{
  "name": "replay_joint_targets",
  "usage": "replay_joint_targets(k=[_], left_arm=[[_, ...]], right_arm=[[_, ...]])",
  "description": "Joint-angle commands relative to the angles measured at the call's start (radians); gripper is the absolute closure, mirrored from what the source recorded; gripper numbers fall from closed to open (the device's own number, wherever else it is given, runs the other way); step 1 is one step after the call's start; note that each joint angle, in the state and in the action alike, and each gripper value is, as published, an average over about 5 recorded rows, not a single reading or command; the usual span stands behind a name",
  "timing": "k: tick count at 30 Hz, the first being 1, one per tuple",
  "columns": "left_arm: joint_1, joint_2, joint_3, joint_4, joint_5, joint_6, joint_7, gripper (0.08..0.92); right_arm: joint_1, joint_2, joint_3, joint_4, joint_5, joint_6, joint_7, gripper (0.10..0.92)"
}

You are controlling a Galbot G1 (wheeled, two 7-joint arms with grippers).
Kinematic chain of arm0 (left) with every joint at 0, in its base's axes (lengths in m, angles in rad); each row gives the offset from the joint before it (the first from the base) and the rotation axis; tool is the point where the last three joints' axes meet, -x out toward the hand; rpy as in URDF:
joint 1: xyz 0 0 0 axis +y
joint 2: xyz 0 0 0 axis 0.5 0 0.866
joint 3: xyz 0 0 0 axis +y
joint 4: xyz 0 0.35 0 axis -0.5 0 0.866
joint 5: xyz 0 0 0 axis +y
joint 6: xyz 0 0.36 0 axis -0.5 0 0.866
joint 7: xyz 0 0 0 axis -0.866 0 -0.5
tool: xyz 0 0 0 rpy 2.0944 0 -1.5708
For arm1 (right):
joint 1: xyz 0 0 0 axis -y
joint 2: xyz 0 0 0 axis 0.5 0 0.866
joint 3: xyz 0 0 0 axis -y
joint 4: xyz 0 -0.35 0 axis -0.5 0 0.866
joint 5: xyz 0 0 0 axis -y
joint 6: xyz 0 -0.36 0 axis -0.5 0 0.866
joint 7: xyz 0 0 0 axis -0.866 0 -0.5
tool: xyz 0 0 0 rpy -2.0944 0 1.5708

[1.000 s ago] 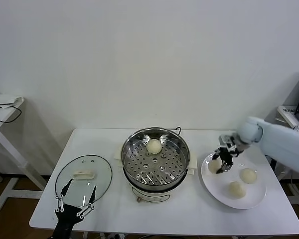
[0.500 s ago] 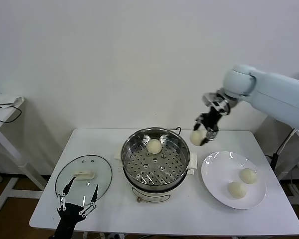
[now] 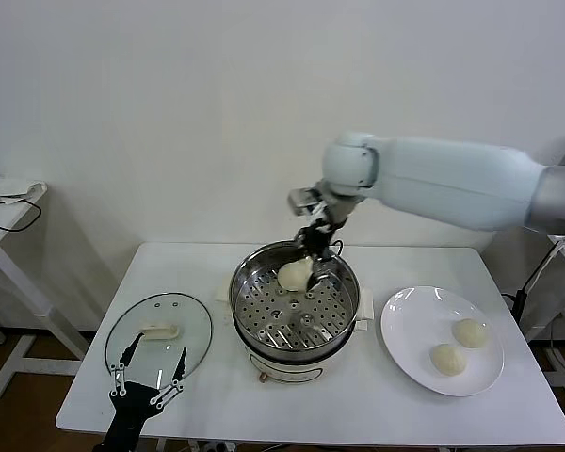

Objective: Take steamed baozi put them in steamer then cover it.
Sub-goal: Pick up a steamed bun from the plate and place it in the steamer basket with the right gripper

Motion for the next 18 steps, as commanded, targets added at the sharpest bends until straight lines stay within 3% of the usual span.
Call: replay_joint_targets(k=[1, 18], left_arm=[[-0.005, 0.002, 0.001, 0.006, 0.000, -0.001, 0.000, 0.177], [-0.008, 0.002, 0.000, 0.013, -0.002, -0.006, -0.002, 0.177]], right_arm=[[-0.061, 0.161, -0.039, -0.035, 0.054, -0.056, 0.138, 0.372], [-0.094, 0.212, -0.069, -0.078, 0.061, -0.077, 0.193, 0.367]])
